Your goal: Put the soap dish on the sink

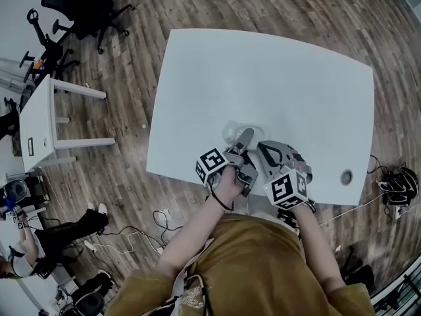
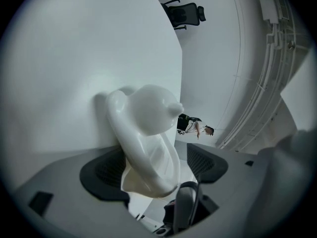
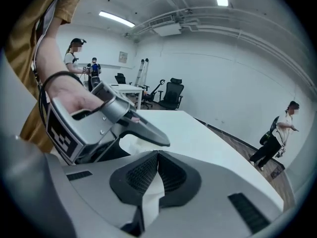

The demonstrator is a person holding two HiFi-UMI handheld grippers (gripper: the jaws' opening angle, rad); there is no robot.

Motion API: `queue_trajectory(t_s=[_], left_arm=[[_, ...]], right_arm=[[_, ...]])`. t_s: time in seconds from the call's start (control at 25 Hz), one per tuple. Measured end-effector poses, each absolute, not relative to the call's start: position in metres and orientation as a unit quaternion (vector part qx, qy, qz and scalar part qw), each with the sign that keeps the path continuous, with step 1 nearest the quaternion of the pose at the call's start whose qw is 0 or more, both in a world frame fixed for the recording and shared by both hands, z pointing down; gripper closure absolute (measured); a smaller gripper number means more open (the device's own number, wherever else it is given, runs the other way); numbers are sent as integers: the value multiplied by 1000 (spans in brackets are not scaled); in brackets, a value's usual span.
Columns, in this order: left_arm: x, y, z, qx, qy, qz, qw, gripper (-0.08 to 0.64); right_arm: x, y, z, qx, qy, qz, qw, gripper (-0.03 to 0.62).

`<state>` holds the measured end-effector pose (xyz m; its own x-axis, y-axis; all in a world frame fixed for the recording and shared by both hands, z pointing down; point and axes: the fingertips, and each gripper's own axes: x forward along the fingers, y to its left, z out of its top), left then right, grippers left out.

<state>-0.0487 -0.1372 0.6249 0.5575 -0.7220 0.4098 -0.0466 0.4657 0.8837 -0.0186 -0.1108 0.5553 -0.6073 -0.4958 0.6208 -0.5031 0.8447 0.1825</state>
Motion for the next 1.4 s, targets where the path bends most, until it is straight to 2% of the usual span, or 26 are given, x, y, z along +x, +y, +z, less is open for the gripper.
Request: queue_trajectory(t_s=[0.08,0.32,1.0,1.16,1.2,1.28,1.4], left_arm=[[-47,-141,621,462,-411,-229,751,146],[-48,-139,617,448,-409,-234,760,106],[-57,-124,575,482,-393,-226,750,107],[-60,-129,533,567,-393,-207,694,109],[-59,-131,520,608,-394,-186,663,116],[-58,-135,502,678,-394,-139,605,219],[-58,-140,493,724,-395,-96,558,299]], right_arm=[[-18,-110,560,276,-896,5,348,586],[-19,-107,565,274,-894,5,354,586],[-12,-111,571,288,-895,39,338,586],[-7,-118,560,308,-898,50,310,586],[-3,-122,552,321,-899,57,292,586],[7,-132,532,344,-901,70,255,586],[31,-144,508,379,-893,70,232,586]])
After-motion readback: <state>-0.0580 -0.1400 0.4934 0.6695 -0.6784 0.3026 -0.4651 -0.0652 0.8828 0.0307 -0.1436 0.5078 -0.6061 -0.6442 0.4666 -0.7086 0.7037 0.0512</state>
